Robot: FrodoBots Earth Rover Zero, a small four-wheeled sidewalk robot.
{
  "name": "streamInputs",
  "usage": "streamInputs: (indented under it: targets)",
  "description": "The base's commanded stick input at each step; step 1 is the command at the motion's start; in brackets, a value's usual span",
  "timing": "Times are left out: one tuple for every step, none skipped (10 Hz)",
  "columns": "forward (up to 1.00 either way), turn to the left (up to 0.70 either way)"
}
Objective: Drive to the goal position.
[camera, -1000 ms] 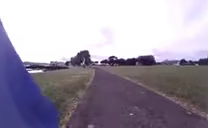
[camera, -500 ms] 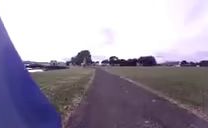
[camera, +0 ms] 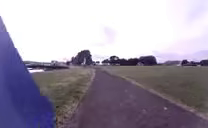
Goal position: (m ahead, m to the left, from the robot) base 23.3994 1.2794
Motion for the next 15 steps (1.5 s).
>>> streamInputs:
  targets:
    - [0.7, 0.0]
    - [0.7, 0.0]
    - [0.7, 0.0]
    - [0.7, 0.0]
    - [0.7, 0.0]
    - [0.7, 0.0]
    - [0.7, 0.0]
    - [0.7, 0.0]
    - [0.7, 0.0]
    - [0.7, 0.0]
    - [0.7, 0.0]
    - [0.7, 0.0]
    - [0.7, 0.0]
    - [0.7, 0.0]
    - [0.7, 0.0]
